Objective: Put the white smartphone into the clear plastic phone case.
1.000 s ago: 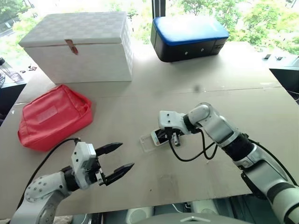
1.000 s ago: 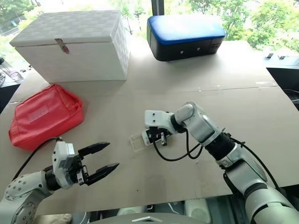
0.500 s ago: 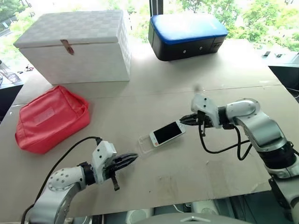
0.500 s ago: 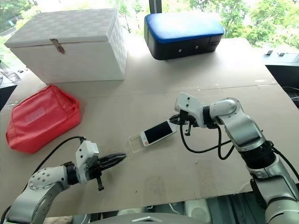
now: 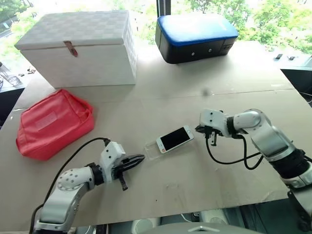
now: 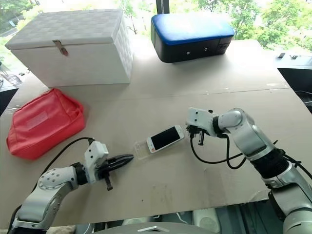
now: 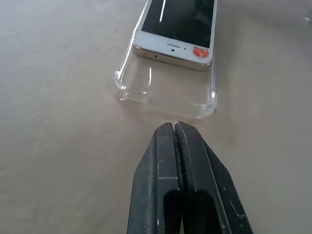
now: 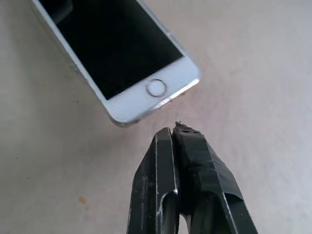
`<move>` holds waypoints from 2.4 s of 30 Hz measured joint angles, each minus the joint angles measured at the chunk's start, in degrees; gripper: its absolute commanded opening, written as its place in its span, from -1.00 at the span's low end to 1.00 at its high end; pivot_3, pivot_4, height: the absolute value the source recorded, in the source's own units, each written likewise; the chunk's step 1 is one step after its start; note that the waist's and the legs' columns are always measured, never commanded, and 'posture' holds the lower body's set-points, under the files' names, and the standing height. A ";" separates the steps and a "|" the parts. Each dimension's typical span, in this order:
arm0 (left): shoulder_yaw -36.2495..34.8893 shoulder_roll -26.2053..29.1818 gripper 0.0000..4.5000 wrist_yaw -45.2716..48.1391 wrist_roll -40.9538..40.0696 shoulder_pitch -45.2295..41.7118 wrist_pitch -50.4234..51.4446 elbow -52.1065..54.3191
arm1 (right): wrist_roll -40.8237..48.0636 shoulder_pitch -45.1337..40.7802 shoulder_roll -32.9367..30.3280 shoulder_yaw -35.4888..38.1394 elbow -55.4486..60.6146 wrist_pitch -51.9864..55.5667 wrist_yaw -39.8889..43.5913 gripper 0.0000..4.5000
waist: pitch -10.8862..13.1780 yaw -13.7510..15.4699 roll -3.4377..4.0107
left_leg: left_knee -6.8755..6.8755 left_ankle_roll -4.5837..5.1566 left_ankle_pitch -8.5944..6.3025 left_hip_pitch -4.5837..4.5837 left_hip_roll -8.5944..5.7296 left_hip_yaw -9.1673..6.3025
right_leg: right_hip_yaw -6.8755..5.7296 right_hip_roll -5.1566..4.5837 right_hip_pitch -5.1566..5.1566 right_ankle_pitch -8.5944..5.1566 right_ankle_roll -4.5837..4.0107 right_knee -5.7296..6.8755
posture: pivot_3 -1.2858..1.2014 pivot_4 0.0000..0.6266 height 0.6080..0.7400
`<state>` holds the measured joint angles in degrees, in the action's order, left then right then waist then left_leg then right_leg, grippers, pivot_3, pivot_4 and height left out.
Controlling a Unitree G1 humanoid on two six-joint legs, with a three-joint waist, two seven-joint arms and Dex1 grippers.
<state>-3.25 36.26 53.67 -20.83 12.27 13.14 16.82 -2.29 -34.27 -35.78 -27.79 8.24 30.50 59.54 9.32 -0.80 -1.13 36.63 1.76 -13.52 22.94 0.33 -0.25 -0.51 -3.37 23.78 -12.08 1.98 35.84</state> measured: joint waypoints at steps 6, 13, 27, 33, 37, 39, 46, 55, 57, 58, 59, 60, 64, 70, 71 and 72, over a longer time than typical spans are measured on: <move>0.28 -0.22 -0.99 -1.48 2.22 -2.52 -1.56 -1.93 | -1.28 -2.20 4.50 -2.69 -0.10 -0.87 0.60 -1.00 | 0.00 0.24 0.01 | 0.07 0.00 0.00 -0.02 0.04 -0.12 | -0.05 0.06 -0.05 0.00 -0.01 0.05 | 0.03 -0.52 1.00; 0.96 -0.84 -0.99 -2.85 3.87 -6.76 -1.48 -4.30 | -2.67 -2.24 4.73 -2.74 -0.18 -0.96 0.52 -1.00 | 0.01 0.21 0.01 | 0.15 0.00 0.00 -0.01 0.02 -0.11 | -0.06 0.04 -0.09 0.01 -0.01 0.05 | 0.03 -0.52 1.00; 7.16 -2.24 -0.99 0.16 7.34 -21.61 -3.69 -14.24 | -5.92 -1.81 5.18 2.09 -5.73 -3.02 -7.23 -1.00 | 0.00 0.40 -0.01 | 0.21 0.00 0.01 0.03 -0.02 -0.10 | -0.05 0.09 -0.11 0.15 0.22 0.08 | 0.03 -0.52 1.00; 7.38 -1.59 -0.99 2.28 7.92 -26.06 -5.54 -18.85 | -1.17 1.77 4.97 3.62 2.12 1.56 -4.63 -1.00 | 0.00 -0.23 -0.01 | 0.21 0.01 0.00 0.02 0.05 -0.08 | 0.00 0.21 -0.09 0.15 0.23 0.08 | 0.03 -0.52 1.00; 7.33 -1.07 -0.99 2.86 8.14 -26.14 -6.28 -19.73 | -0.42 1.91 4.97 3.70 3.99 3.22 -4.57 -1.00 | 0.00 0.03 -0.01 | 0.21 0.01 0.00 0.02 0.07 -0.13 | -0.01 0.24 -0.09 0.15 0.22 0.09 | 0.03 -0.52 1.00; 6.88 -0.60 -0.99 2.79 8.22 -26.14 -6.30 -19.84 | -0.41 2.02 4.83 3.70 4.52 3.89 -5.02 -1.00 | 0.00 0.08 -0.01 | 0.23 0.01 0.00 0.02 0.07 -0.12 | -0.01 0.22 -0.10 0.15 0.23 0.09 | 0.03 -0.52 1.00; -1.39 0.54 -0.99 0.30 1.07 -20.82 2.61 -14.71 | -0.70 3.88 2.39 6.05 3.70 4.22 -7.49 -1.00 | 0.01 0.01 -0.01 | 0.26 0.00 0.00 0.03 0.07 -0.10 | 0.01 0.17 -0.10 0.16 0.23 0.09 | 0.03 -0.52 1.00; 1.30 -1.88 -0.99 -6.97 1.92 -19.15 11.68 -10.01 | -2.17 2.40 7.24 5.29 -5.99 -0.83 -10.51 -1.00 | 0.00 0.30 -0.02 | 0.35 0.00 0.00 0.01 0.04 -0.12 | 0.01 0.20 -0.13 0.17 0.24 0.16 | 0.03 -0.52 1.00; 3.93 -2.76 -0.99 -8.72 4.67 -21.81 11.08 -10.72 | -1.04 2.22 7.93 3.88 -5.98 -1.17 -7.90 -1.00 | 0.00 0.32 -0.03 | 0.37 0.00 0.00 0.01 0.03 -0.13 | 0.01 0.21 -0.15 0.17 0.24 0.16 | 0.03 -0.52 1.00; 4.33 -2.84 -0.99 -8.89 5.28 -22.31 10.81 -10.96 | -0.62 2.25 8.07 3.69 -5.73 -1.11 -7.21 -1.00 | 0.00 0.25 -0.03 | 0.37 0.00 0.00 0.02 0.03 -0.13 | 0.01 0.21 -0.15 0.17 0.24 0.16 | 0.03 -0.52 1.00; 4.50 -2.81 -0.99 -8.91 6.04 -23.06 10.09 -11.88 | 0.09 2.55 7.89 3.70 -4.95 -0.45 -6.10 -1.00 | 0.00 0.20 -0.03 | 0.37 0.00 0.00 0.02 0.03 -0.12 | 0.02 0.22 -0.15 0.17 0.23 0.17 | 0.03 -0.52 1.00; 4.49 -2.76 -0.99 -8.86 6.19 -23.48 9.85 -12.45 | 0.71 2.74 7.82 3.69 -4.27 0.10 -5.34 -1.00 | 0.00 0.12 -0.03 | 0.37 0.00 0.00 0.01 0.04 -0.12 | 0.03 0.22 -0.15 0.17 0.23 0.17 | 0.03 -0.52 1.00; 5.23 -2.87 -0.99 -7.07 6.73 -24.72 7.86 -14.48 | 2.15 4.57 6.23 3.81 -0.35 2.48 -3.73 -1.00 | 0.00 0.13 -0.02 | 0.36 0.00 0.00 0.02 0.04 -0.12 | 0.02 0.22 -0.13 0.17 0.23 0.16 | 0.03 -0.52 1.00; 5.68 -4.22 -0.99 -5.80 6.94 -24.96 6.56 -15.35 | 2.56 6.14 4.36 6.09 2.58 4.47 -5.38 -1.00 | 0.00 0.29 -0.03 | 0.44 0.00 0.00 0.04 0.03 -0.11 | 0.03 0.19 -0.15 0.17 0.24 0.16 | 0.03 -0.52 1.00; 5.67 -4.25 -0.99 -5.67 6.76 -24.92 6.62 -15.36 | 2.61 6.14 4.09 6.66 2.84 4.68 -5.70 -1.00 | 0.00 0.27 -0.03 | 0.46 0.00 0.00 0.04 0.03 -0.11 | 0.03 0.19 -0.15 0.17 0.24 0.16 | 0.03 -0.52 1.00; 5.37 -4.02 -0.99 -5.20 5.96 -24.50 6.76 -15.36 | 2.92 6.14 3.74 7.73 3.53 5.35 -6.16 -1.00 | 0.00 0.22 -0.03 | 0.46 0.00 0.00 0.04 0.04 -0.11 | 0.03 0.19 -0.15 0.17 0.24 0.17 | 0.03 -0.52 1.00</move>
<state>2.12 32.24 48.47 -14.87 -12.23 19.90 1.45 0.63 -28.13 -32.04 -20.07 11.77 35.84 53.37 9.31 -0.58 -1.17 37.09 1.76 -13.52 22.98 0.37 -0.36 -0.47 -3.18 23.63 -11.91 2.22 36.02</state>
